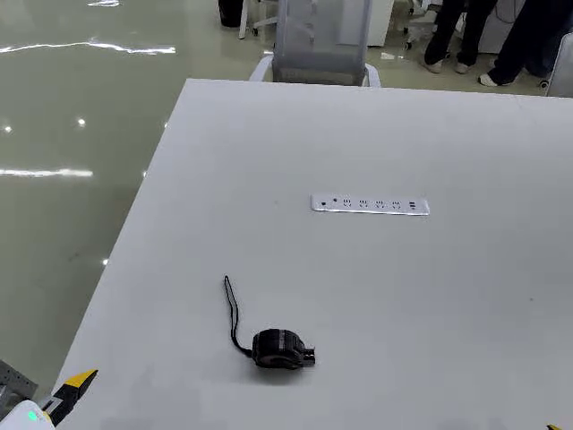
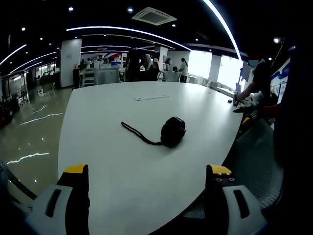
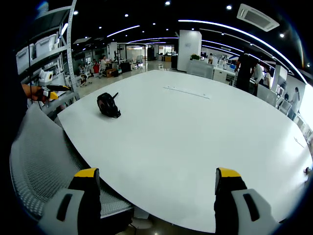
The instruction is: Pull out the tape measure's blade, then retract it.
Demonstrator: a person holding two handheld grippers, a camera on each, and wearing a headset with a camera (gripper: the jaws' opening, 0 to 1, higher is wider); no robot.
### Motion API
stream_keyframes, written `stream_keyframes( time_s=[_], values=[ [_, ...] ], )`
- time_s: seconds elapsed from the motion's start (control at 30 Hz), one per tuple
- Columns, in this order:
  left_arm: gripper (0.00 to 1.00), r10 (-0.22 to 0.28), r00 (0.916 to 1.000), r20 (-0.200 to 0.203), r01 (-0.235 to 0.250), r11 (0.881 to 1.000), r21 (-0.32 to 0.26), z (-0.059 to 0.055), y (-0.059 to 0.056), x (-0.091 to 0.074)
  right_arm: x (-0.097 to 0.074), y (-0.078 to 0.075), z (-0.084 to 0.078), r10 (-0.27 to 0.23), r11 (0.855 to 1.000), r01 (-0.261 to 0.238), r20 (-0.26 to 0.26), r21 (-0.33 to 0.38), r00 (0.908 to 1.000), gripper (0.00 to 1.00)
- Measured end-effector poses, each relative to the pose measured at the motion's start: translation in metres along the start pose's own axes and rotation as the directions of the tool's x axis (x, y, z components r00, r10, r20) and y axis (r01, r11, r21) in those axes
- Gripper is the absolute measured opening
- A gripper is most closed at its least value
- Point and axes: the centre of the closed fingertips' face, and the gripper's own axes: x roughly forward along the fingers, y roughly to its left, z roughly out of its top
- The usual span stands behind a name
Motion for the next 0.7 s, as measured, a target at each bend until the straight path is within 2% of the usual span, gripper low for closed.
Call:
stream_keyframes(
  time_s=[0.17,0.27,0.4,0.57,0.7],
  values=[
    [0.99,-0.009,0.9999,-0.009,0.009,1.0,0.016,0.01,-0.007,0.008,0.005,0.0,0.007,0.009,1.0,-0.009,0.015,-0.01,0.9998,0.99],
    [0.99,-0.033,0.9994,-0.008,0.034,0.999,0.04,0.016,-0.013,0.014,0.01,0.002,0.01,0.031,0.999,-0.031,0.013,-0.03,0.9994,0.99],
    [0.99,-0.042,0.9991,-0.01,0.043,0.997,0.057,0.024,-0.016,0.021,0.013,0.0,0.015,0.039,0.998,-0.038,0.017,-0.042,0.9991,0.99],
    [0.99,-0.048,0.9989,-0.005,0.048,0.997,0.059,0.028,-0.018,0.023,0.015,0.0,0.017,0.045,0.998,-0.045,0.016,-0.053,0.9988,0.99],
    [0.99,-0.062,0.9979,-0.018,0.063,0.995,0.075,0.028,-0.021,0.027,0.019,0.0,0.017,0.054,0.995,-0.054,0.004,-0.082,0.9985,0.99]
  ],
)
